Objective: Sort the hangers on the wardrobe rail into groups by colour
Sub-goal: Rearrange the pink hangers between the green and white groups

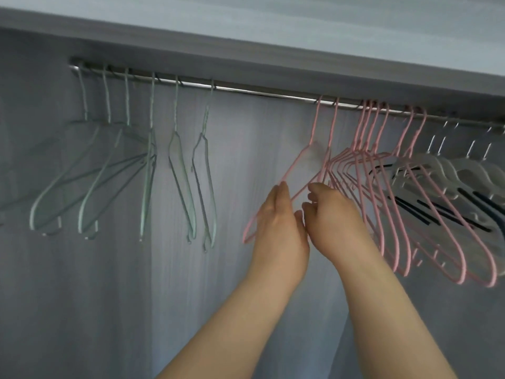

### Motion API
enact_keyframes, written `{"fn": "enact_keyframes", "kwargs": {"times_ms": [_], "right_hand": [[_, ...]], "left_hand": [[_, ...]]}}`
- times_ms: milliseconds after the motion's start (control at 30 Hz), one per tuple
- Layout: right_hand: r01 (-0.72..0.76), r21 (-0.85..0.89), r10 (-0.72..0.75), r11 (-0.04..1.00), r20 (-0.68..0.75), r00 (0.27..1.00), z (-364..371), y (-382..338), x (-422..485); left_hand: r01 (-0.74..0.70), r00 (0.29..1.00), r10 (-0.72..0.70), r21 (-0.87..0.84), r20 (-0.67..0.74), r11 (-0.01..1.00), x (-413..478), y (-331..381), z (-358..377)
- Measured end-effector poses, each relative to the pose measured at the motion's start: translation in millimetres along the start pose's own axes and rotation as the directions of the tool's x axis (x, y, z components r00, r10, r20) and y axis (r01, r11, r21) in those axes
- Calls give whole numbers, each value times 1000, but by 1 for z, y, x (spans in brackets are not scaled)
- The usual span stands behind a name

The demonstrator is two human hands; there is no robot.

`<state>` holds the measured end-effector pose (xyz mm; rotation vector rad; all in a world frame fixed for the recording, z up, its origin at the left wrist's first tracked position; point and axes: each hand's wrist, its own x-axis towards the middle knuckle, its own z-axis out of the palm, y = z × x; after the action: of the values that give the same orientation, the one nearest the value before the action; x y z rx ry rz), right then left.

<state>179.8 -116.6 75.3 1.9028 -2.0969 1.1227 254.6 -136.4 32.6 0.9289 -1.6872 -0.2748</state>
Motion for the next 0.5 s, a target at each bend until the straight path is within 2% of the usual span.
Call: {"fn": "enact_keyframes", "kwargs": {"times_ms": [67,133,200,333,367,433,500], "right_hand": [[23,30,-23,999,3,1000,0,3,-4],[38,90,-39,995,4,999,2,4,-9],[52,180,-56,982,19,998,6,3,-11],[2,395,-54,919,120,991,17,-10,-16],[-6,417,-62,909,148,987,19,-13,-18],[-12,421,-74,907,186,980,25,-18,-22],[-3,392,-78,920,190,979,30,-21,-27]], "left_hand": [[-66,987,80,102,-138,993,-3,-9,2],[-50,979,75,134,-191,990,-3,-17,1],[-6,984,40,191,-176,982,0,-27,-1],[171,985,-149,331,-92,928,10,-37,-6],[205,979,-195,275,-64,939,10,-38,-8],[220,976,-220,28,-8,975,5,-40,-11],[245,970,-243,-158,31,957,-4,-37,-14]]}}
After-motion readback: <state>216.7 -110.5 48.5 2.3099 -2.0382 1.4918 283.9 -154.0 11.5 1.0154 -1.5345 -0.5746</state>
